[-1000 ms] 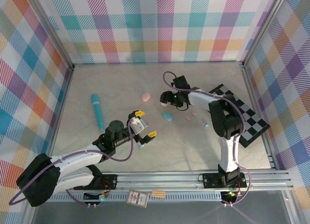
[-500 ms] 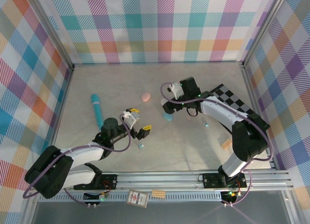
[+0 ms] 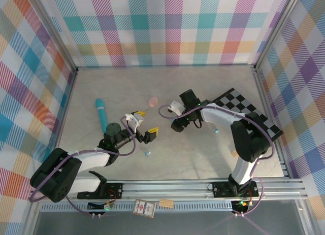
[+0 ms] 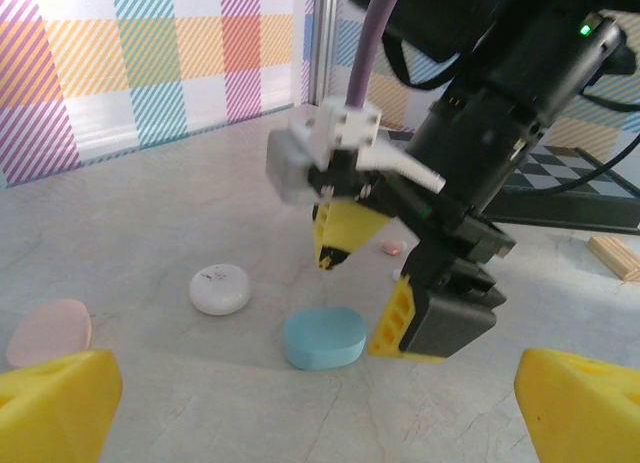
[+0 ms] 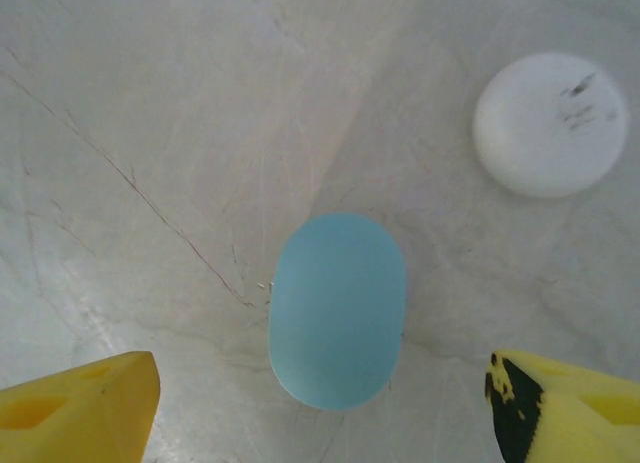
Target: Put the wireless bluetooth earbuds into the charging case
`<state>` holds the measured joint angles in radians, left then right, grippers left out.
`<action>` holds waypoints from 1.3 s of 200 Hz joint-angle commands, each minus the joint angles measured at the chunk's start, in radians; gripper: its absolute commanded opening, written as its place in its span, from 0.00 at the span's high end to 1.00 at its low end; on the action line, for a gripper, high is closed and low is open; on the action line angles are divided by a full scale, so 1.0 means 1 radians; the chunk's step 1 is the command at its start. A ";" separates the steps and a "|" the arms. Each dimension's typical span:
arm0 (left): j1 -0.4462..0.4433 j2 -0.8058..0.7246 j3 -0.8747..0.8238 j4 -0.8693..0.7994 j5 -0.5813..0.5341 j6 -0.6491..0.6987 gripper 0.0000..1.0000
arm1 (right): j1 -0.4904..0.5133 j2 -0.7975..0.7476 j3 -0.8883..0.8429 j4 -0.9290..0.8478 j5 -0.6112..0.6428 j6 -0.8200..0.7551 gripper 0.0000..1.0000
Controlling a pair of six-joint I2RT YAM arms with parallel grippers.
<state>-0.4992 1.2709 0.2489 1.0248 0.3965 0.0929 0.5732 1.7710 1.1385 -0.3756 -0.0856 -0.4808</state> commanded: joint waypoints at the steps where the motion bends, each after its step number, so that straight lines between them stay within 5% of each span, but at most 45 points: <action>1: 0.013 -0.011 -0.003 0.033 0.031 -0.012 0.00 | 0.004 0.048 0.048 -0.037 0.017 -0.039 0.19; 42: 0.016 -0.038 -0.007 -0.008 0.031 0.005 0.00 | 0.005 0.109 0.067 -0.037 0.047 -0.049 0.26; 119: 0.018 -0.056 -0.002 -0.052 0.029 0.028 0.00 | 0.005 0.116 0.078 -0.056 0.026 -0.050 0.59; 150: 0.017 -0.105 0.006 -0.125 0.039 0.072 0.00 | 0.005 0.065 0.046 -0.070 -0.001 -0.059 0.59; 184: 0.007 -0.197 0.077 -0.415 0.070 0.178 0.00 | 0.005 -0.055 0.000 -0.099 -0.073 -0.048 0.60; 260: -0.047 -0.152 0.156 -0.469 0.285 0.197 0.00 | 0.041 -0.342 -0.014 -0.319 -0.235 -0.130 0.59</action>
<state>-0.5198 1.0935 0.3561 0.5743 0.5564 0.2699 0.5922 1.4948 1.1179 -0.5732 -0.2192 -0.5468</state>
